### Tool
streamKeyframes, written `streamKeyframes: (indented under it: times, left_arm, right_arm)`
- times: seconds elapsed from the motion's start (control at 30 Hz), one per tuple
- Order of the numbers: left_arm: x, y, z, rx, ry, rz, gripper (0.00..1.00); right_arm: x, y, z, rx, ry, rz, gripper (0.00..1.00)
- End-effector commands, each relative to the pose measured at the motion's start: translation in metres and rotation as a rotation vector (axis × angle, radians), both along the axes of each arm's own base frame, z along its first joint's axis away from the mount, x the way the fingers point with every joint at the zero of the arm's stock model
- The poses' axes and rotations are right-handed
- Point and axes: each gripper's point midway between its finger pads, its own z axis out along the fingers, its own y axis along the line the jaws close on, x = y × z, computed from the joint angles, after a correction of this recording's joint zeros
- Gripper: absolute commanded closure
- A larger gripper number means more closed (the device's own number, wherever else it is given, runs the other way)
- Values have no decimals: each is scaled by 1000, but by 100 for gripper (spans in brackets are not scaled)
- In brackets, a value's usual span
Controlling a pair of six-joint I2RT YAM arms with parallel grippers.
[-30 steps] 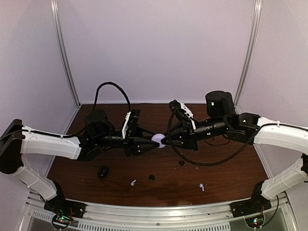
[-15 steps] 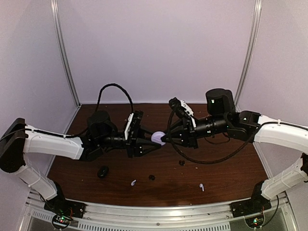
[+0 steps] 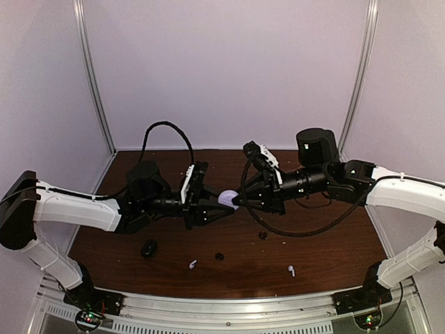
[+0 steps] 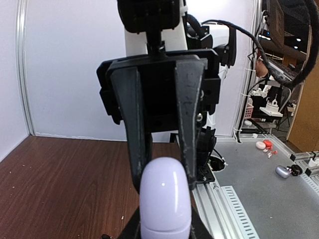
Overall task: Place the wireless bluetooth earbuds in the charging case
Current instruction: Pass from the right arm to the left, then open the charging case.
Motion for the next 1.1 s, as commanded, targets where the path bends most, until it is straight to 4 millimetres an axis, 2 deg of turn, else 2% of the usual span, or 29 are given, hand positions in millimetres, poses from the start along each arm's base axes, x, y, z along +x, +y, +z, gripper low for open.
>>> streamKeyframes:
  times: [0.0,0.07,0.1,0.2,0.27,0.43,0.73,0.93,1.07]
  left_arm:
    - [-1,-2,17,-54,-38,-9,82]
    - [-1,-1,18,-58,-38,-8,85]
    - [-2,-1,16,-57,-37,-8,87]
    - [-3,0,15,-57,-40,-9,92]
    - [-4,0,15,-60,-43,-14,93]
    - [-8,1,16,-60,-60,-25,96]
    - [-10,0,14,-45,-80,-18,97]
    - [-9,1,13,-41,-79,-9,97]
    - [-7,0,10,-32,-66,1,97]
  right_arm:
    - [1,3,13,26,-27,4,98]
    - [0,3,14,29,-24,3,95]
    - [1,3,13,30,-22,2,89]
    - [3,2,18,43,-13,-12,64]
    - [6,1,21,54,-19,-23,59]
    - [24,-1,24,66,18,-98,56]
    - [51,-11,32,93,31,-211,57]
    - [58,-13,28,78,34,-240,57]
    - [58,-19,34,89,21,-250,56]
